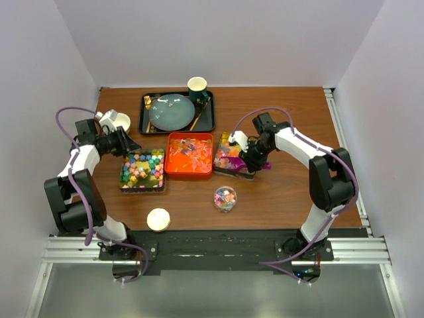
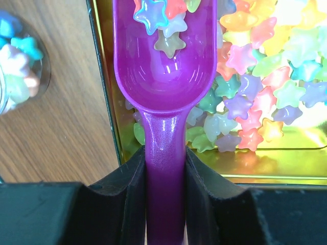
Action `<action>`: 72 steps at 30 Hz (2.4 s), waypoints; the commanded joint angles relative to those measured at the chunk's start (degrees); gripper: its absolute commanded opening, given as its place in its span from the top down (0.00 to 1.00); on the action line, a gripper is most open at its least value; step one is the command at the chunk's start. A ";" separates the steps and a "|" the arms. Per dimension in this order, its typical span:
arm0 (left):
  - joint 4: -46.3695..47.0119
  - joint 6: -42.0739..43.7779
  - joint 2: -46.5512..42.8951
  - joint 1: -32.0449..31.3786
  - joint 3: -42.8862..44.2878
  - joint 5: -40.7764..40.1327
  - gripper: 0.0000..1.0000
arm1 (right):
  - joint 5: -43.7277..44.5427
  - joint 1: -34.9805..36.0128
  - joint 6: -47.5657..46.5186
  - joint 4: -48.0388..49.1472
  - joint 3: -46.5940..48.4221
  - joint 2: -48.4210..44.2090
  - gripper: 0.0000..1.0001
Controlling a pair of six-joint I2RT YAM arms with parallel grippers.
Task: Pack the candies
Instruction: Scoop the fake candies from the storage box.
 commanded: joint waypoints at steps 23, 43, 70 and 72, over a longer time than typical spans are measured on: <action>1.19 1.68 1.82 0.16 3.44 2.26 0.72 | -1.58 -3.87 10.15 11.79 -12.37 -12.94 1.00; 0.75 2.21 -1.26 -0.02 1.95 2.35 0.71 | -1.41 -4.75 13.22 15.22 -8.43 -6.89 1.00; 3.13 0.54 1.64 -0.10 4.41 3.49 0.71 | 2.37 -5.54 23.07 14.52 -12.72 -15.93 1.00; 2.95 0.63 1.64 -0.10 4.32 3.41 0.71 | 2.29 -5.89 23.24 14.61 -13.60 -16.28 1.00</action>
